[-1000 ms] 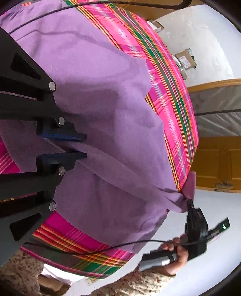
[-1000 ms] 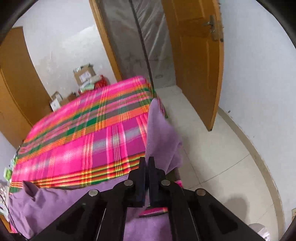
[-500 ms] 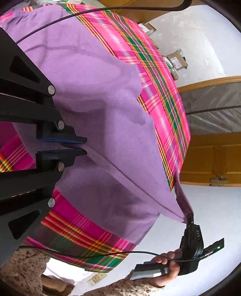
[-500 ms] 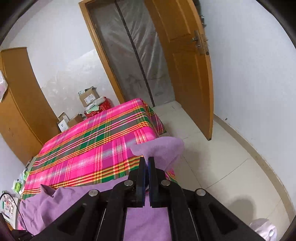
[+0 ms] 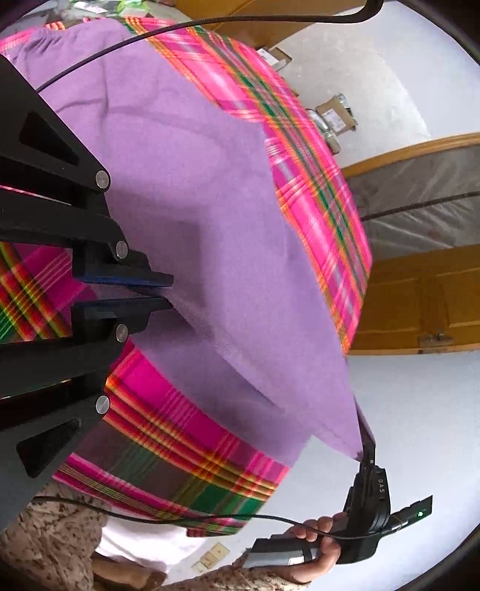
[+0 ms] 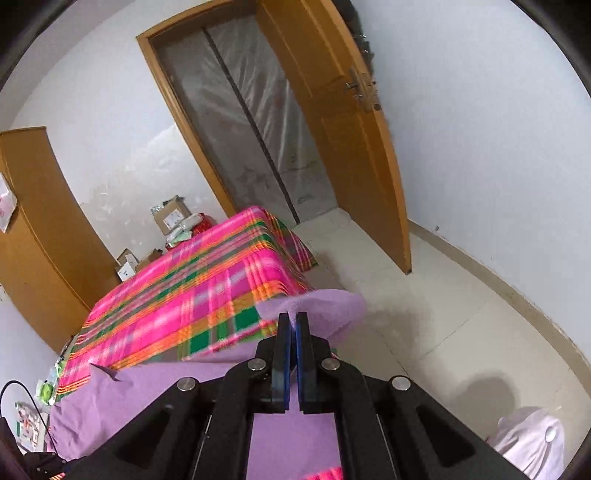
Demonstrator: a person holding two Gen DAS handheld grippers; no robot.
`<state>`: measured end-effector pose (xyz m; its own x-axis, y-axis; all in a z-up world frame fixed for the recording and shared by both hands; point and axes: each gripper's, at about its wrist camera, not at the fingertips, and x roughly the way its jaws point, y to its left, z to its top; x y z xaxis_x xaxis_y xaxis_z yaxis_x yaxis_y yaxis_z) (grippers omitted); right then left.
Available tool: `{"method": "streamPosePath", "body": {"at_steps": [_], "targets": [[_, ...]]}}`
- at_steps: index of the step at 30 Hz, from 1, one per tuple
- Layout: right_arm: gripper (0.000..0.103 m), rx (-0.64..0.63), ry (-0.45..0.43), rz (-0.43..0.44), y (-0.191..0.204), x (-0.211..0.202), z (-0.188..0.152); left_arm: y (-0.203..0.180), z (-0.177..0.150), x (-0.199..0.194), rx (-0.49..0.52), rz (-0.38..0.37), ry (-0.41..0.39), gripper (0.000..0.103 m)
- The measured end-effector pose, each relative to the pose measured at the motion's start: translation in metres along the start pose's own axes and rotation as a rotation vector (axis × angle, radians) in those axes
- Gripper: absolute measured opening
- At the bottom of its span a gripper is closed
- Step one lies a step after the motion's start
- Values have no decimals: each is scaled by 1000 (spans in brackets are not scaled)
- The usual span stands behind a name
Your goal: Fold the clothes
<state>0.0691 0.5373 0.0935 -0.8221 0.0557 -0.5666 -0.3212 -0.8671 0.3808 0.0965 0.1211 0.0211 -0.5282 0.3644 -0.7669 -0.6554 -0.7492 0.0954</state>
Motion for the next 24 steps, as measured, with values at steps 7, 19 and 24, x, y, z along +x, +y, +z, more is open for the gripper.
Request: {"method": "streamPosePath", "body": {"at_steps": [7,19,24], "targets": [[2,99,89,-3,-34,16,-38,-3,-11,10,-2,-4,46,6],[2,207,120,22,-56,17,-60,0,-12,15,1,-24,62,6],[2,275,131,46,-64,17,-59,0,-13,11,-3,-41,59,6]]}}
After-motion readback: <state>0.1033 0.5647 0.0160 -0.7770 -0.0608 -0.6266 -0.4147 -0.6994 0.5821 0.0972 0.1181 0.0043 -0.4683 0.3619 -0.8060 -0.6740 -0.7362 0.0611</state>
